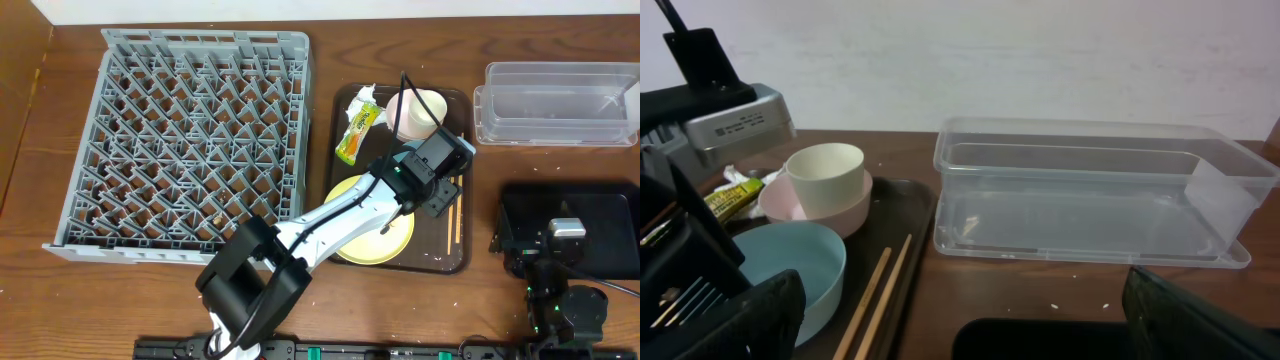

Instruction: Sort waste into correct bins and load items into the dishwasher

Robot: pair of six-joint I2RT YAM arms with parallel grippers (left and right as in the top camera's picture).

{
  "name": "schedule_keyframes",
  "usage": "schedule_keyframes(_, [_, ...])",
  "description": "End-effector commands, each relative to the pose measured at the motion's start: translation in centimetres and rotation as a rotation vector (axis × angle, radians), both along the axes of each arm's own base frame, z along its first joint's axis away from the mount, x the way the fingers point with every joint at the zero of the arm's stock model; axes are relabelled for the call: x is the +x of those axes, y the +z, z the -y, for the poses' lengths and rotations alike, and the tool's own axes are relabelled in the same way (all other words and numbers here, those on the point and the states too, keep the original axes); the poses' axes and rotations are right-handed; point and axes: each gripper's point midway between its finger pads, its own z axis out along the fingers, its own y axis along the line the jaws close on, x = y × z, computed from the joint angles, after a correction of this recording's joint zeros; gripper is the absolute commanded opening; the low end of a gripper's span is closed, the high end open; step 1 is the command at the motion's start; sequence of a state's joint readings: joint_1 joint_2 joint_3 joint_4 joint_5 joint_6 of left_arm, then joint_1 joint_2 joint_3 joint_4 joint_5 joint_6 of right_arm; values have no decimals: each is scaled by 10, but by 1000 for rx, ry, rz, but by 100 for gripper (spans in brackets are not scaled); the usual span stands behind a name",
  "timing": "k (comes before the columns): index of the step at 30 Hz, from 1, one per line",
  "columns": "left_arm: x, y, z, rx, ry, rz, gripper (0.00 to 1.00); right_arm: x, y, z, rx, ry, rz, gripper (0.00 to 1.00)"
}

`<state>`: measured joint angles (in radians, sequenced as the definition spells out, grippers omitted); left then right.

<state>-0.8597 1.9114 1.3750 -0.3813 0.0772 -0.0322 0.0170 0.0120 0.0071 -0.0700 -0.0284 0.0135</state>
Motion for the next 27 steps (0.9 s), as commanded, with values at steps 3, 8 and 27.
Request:
schedule_keyframes(3, [23, 2, -10, 43, 71, 90, 64, 0, -1, 1, -11, -5, 0, 99])
schedule_keyframes(8, [43, 41, -21, -34, 147, 139, 64, 0, -1, 1, -11, -5, 0, 99])
schedule_keyframes(27, [97, 84, -117, -225, 560, 28, 93, 0, -1, 1, -11, -5, 0, 99])
